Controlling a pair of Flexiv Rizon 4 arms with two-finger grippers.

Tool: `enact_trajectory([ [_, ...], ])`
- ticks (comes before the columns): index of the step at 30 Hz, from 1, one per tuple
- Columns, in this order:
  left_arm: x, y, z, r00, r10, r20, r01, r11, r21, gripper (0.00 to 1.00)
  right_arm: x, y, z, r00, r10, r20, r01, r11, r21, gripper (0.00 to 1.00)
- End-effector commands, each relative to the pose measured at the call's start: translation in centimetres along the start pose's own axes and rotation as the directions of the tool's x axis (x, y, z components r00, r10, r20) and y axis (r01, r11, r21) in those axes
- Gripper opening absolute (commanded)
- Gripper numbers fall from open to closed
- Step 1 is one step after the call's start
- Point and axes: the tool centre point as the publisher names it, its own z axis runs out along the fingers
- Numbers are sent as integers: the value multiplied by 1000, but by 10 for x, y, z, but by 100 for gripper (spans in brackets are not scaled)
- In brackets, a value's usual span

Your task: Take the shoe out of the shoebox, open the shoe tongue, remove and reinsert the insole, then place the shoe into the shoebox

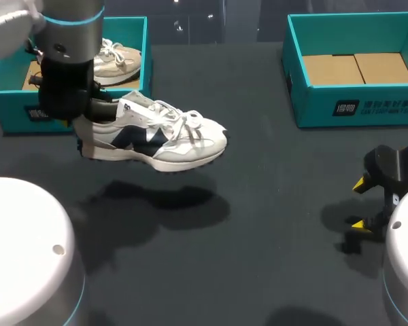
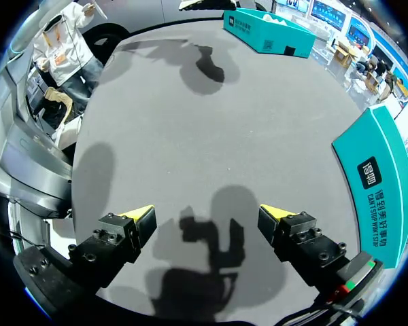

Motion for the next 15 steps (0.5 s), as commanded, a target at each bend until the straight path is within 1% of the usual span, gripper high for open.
enact_trajectory([
  [1,-31,-5,10,999,-7,-38,6,1000,-14,0,2,0,-1,1000,0,4,0,1000,1,100],
  [2,-37,-6,12,999,-7,-33,7,1000,-2,0,2,0,-1,1000,0,4,0,1000,1,100],
  [4,-50,-10,16,999,-9,-46,9,1000,-5,0,2,0,-1,1000,0,4,0,1000,1,100],
  [5,-57,-8,19,999,-9,-39,10,1000,13,0,2,0,-1,1000,0,4,0,1000,1,100],
  [7,-71,-9,23,998,-29,-50,29,1000,5,0,2,0,-1,1000,0,4,0,1000,1,100],
  [15,-71,-9,23,998,-29,-50,29,1000,5,0,2,0,-1,1000,0,4,0,1000,1,100],
])
